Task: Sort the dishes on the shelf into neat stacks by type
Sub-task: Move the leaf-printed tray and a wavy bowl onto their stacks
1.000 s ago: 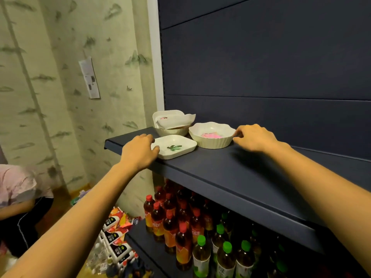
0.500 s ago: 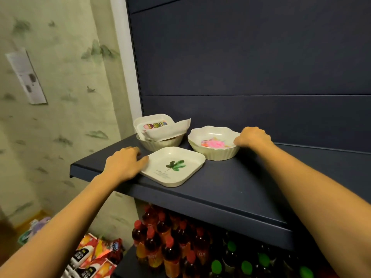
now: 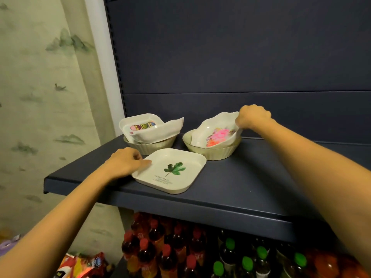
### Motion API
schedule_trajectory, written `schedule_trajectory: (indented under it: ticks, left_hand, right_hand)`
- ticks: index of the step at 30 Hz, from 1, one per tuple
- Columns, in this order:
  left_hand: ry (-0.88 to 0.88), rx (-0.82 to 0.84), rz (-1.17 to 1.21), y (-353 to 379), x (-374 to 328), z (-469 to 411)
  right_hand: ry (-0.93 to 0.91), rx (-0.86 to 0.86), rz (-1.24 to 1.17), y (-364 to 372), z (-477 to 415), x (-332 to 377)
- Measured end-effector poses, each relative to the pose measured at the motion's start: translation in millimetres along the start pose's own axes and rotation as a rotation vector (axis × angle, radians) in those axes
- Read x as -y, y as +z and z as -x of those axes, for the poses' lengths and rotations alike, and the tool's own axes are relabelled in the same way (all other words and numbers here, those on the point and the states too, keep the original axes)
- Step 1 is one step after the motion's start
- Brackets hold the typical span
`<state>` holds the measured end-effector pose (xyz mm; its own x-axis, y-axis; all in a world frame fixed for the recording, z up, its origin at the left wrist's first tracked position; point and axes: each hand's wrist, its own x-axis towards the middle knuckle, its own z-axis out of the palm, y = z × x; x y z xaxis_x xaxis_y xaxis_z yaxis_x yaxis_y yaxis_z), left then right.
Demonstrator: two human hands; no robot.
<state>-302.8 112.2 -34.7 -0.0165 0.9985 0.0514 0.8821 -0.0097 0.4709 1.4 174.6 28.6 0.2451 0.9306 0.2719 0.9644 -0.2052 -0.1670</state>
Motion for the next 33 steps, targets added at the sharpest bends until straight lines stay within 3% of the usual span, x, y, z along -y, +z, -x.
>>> schedule_trajectory:
  ticks: [4,14,21,33]
  left_hand:
    - [0.095,0.109,0.106,-5,5,-2]
    - [0.277,-0.022,0.297,-33,-48,26]
    - [0.335,-0.191,0.232,13,-140,33]
    - [0.457,-0.117,0.308,139,-350,104]
  right_hand:
    - [0.085,-0.038,-0.099,-11,4,-20]
    - [0.207,-0.050,-0.224,-34,24,-109]
    - [0.328,-0.096,-0.210,-48,82,-205]
    - [0.571,-0.085,-0.129,-111,223,-429]
